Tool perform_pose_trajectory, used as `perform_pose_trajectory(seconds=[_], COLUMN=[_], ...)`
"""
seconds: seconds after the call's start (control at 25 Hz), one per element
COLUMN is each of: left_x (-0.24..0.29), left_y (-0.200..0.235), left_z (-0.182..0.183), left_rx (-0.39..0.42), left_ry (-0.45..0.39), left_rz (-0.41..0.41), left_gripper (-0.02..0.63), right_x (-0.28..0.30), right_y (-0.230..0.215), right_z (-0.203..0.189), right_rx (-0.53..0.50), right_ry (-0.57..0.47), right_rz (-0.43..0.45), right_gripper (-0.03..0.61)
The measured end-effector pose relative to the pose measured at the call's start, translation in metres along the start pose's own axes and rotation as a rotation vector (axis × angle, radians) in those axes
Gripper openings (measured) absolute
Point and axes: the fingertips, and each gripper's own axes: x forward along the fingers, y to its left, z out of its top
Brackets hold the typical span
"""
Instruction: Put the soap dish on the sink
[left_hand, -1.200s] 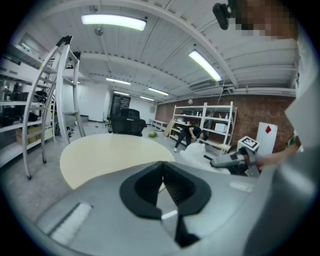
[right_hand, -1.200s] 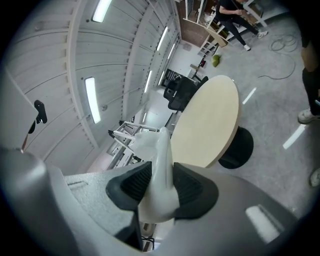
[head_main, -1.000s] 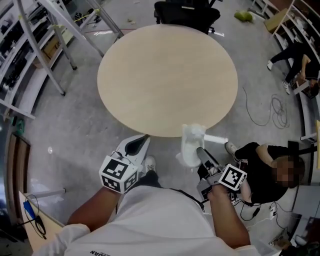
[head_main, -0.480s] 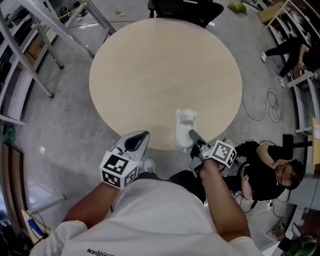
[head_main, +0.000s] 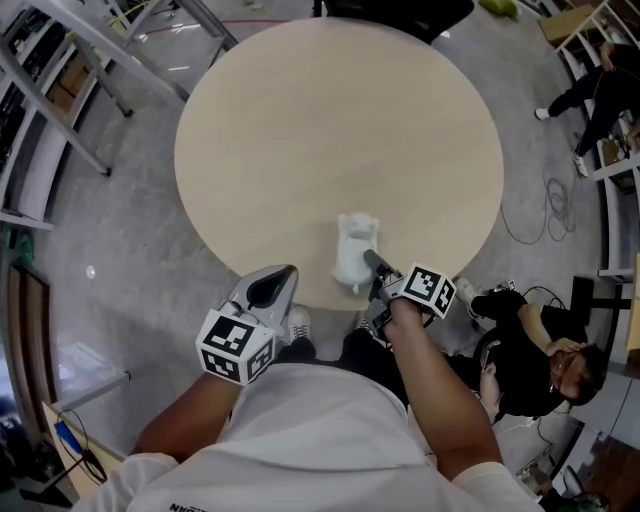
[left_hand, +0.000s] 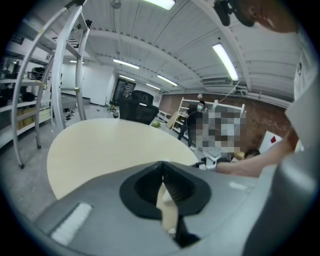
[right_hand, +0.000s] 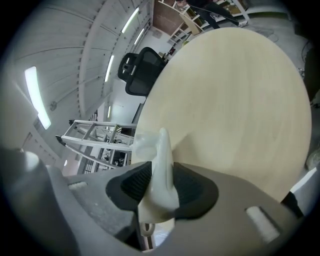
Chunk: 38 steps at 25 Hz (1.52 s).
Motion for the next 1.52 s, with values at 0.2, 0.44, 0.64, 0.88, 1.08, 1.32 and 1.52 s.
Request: perform_pose_trajectory(seconds=[0.2, 0.44, 0.64, 0.88, 1.08, 1.32, 1.52], left_x=[0.003, 0.005, 0.003, 0.003, 0.002, -0.004, -0.017], left_y=[0.007, 0.009, 0.014, 0.017, 0.010, 0.009, 0.009], left_z=[0.000, 0.001, 0.003, 0.003, 0.003, 0.005, 0.003], left_rx=[-0.028, -0.043, -0.041, -0.036, -0.027, -0.007, 0.012], left_ry=[-0.005, -0.006, -0.008, -0.010, -0.013, -0.030, -0.045], left_rz=[0.018, 0.028, 0.030, 0.019, -0.013, -0.035, -0.041], left_gripper=[0.008, 0.008, 0.008, 0.008, 0.008, 0.008, 0.008], right_x=[0.013, 0.017, 0.022, 0.023, 0.019, 0.013, 0.010], right_y=[-0.010, -0.019, -0.018, -0.015, -0.015, -0.016, -0.023], right_z=[0.000, -0.002, -0.001, 0.002, 0.002, 0.005, 0.008], right_rx=[0.039, 0.075, 0.074, 0.046, 0.040, -0.042, -0.123], right_ry=[0.021, 0.038, 0.039, 0.034, 0.038, 0.027, 0.010], right_rz=[-0.030, -0.056, -0.063, -0.068, -0.079, -0.093, -0.125], right_gripper=[0.137, 0.140, 0.147, 0.169, 0.180, 0.189, 0.202])
